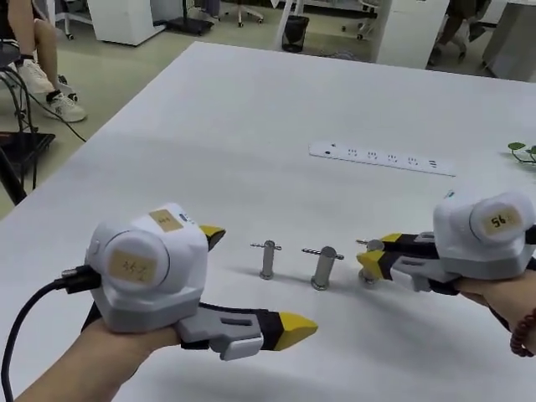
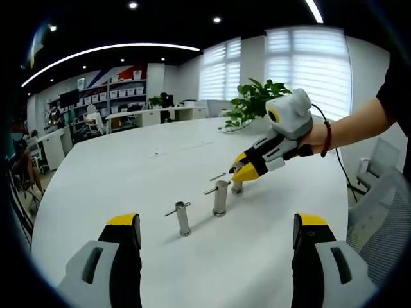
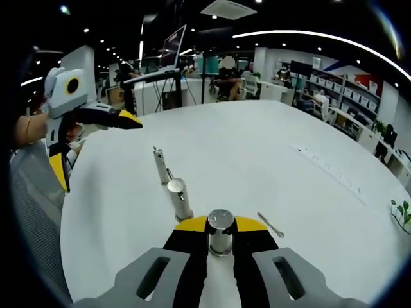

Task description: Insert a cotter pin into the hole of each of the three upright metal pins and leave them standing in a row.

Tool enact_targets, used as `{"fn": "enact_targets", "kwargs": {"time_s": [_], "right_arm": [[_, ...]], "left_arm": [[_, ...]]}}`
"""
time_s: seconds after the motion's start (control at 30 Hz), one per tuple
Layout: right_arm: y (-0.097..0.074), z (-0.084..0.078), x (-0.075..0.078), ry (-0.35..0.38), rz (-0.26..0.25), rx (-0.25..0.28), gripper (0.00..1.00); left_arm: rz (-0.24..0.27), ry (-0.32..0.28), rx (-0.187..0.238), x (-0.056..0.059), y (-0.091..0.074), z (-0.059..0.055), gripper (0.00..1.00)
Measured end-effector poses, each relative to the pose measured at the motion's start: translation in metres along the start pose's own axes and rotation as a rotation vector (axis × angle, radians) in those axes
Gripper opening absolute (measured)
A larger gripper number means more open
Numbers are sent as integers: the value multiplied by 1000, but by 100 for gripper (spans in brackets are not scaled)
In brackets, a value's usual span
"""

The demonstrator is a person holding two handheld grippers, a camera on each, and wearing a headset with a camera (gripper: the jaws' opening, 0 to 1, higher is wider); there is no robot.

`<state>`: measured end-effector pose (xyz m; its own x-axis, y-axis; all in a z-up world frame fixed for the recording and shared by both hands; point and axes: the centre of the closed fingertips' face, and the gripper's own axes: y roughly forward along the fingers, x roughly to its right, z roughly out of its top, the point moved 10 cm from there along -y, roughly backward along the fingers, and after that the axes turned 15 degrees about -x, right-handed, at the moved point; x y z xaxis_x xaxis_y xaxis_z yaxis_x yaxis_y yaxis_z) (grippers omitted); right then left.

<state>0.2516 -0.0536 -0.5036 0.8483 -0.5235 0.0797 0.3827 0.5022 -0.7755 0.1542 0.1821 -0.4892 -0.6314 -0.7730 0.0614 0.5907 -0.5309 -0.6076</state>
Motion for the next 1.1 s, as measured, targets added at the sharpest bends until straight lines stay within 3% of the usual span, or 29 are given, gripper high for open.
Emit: {"fn": "enact_targets", "kwargs": {"time_s": [0.5,0.97,1.1], "right_arm": [[-4,-9,-27,-36,33,3,8],[0,-8,-52,-106,140,36,8],[4,-7,-55,-126,155,24,8]], "left_arm": [[-2,21,6,4,-2,0,98],[-5,36,0,7,-4,-1,98],[-7,39,-6,7,-3,-2,98]]}}
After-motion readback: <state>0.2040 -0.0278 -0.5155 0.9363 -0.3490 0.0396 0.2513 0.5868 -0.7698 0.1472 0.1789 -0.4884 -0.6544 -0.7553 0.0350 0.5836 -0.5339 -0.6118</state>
